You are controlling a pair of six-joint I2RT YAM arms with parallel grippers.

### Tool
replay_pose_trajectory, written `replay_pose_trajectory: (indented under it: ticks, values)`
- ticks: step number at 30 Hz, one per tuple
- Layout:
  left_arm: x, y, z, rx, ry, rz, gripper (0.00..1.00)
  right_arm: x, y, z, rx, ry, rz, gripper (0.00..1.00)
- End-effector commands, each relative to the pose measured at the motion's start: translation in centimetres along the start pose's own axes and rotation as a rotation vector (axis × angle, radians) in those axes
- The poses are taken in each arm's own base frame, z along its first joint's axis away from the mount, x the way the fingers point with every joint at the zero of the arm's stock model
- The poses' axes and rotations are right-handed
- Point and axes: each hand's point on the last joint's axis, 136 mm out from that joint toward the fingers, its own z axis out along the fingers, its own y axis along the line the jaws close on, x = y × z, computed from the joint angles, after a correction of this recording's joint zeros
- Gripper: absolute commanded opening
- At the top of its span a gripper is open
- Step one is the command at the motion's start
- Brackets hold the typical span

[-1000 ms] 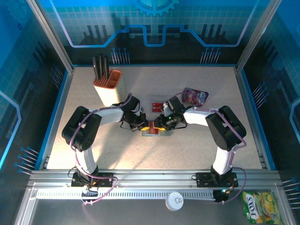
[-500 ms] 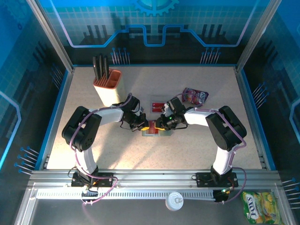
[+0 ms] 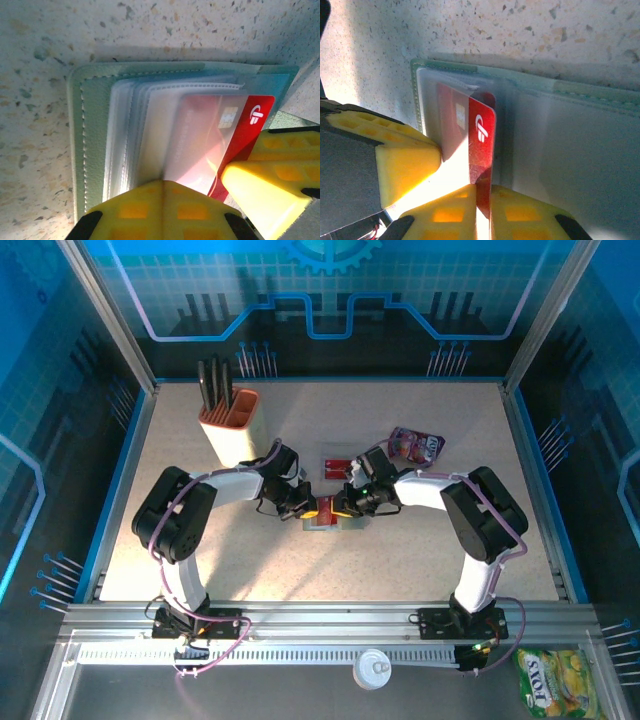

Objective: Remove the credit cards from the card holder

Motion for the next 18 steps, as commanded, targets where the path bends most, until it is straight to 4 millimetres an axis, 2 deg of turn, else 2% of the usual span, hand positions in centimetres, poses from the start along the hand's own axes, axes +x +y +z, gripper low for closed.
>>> replay_pose_trajectory:
  ticks: [1,18]
  values:
    - [0.4,1.1,0.4,-0.053,0.022,-0.009,0.0,-0.1,0.2,-0.9,-0.017,-0.015,-0.005,0.13]
    - [0.5,1.0,0.1,-0.053,0.016,-0.007,0.0,0.2,-1.5,-3.1,0.047,-0.026,-0.011,0.11]
